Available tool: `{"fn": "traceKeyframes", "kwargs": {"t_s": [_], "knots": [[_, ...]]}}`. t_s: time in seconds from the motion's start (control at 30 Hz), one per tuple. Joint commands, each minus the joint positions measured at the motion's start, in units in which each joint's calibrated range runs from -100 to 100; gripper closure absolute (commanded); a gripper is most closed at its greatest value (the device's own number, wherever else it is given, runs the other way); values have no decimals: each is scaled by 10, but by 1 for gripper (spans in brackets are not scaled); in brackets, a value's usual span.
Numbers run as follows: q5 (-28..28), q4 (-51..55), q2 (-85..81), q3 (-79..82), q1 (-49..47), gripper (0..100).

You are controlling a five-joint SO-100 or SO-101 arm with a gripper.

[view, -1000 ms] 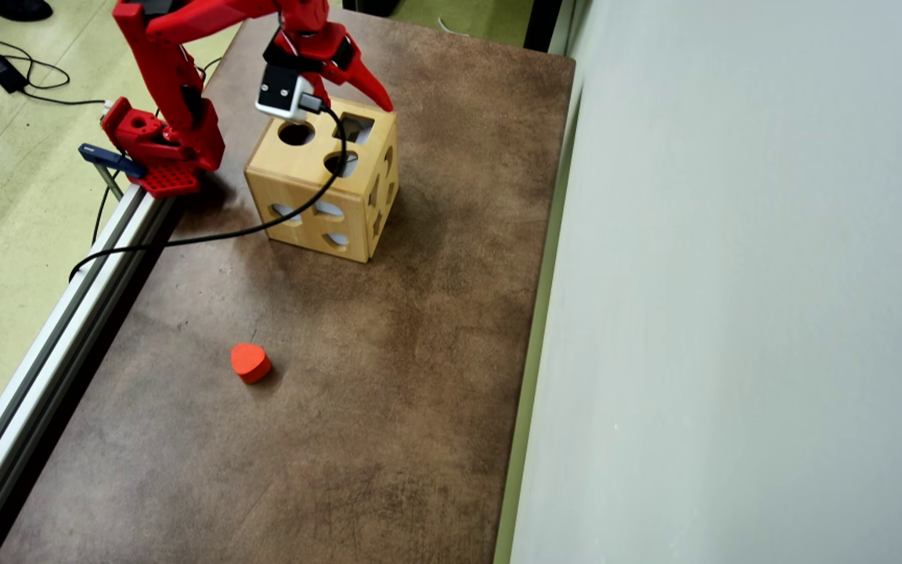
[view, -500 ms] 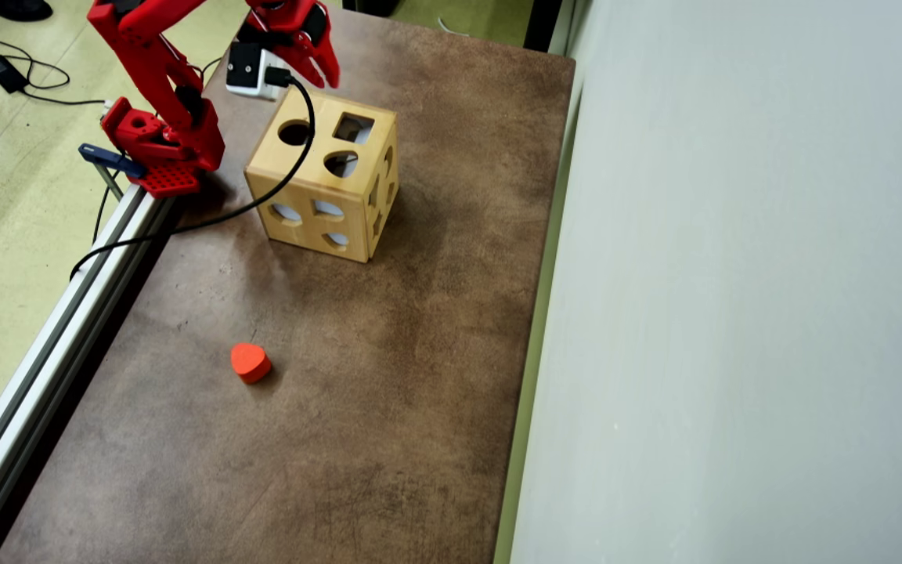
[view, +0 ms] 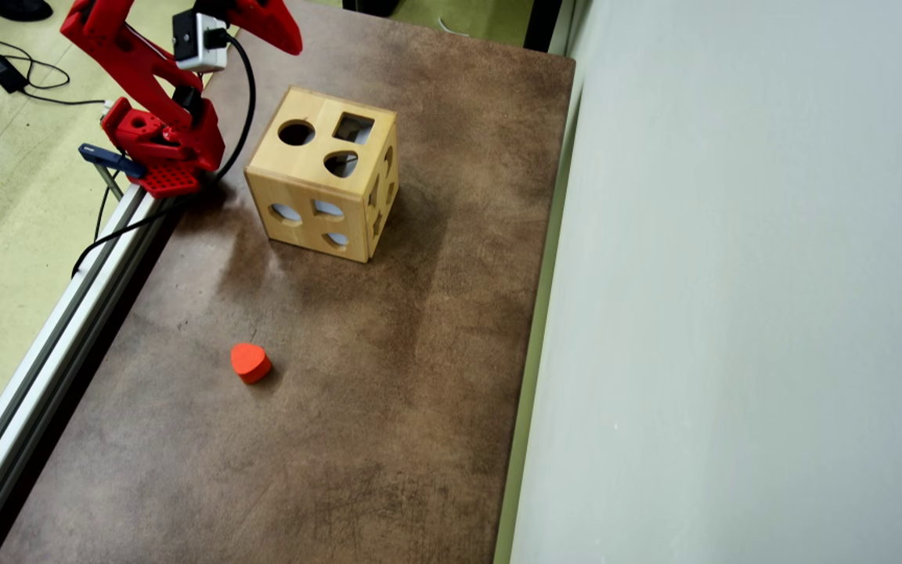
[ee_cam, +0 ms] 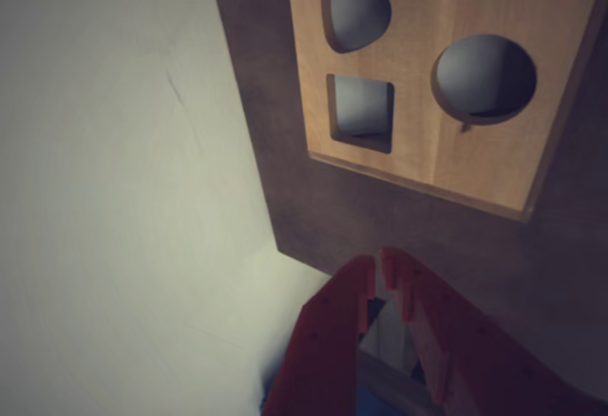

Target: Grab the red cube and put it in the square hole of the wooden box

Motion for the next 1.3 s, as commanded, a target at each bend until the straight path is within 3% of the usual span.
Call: {"fn": "traceKeyframes", "kwargs": {"t_s": [0.0, 0.33, 1.27], "knots": [[14, -9, -115, 89, 13, 98], [52, -10, -344, 260, 97, 98], [52, -5, -531, 263, 96, 98]]}}
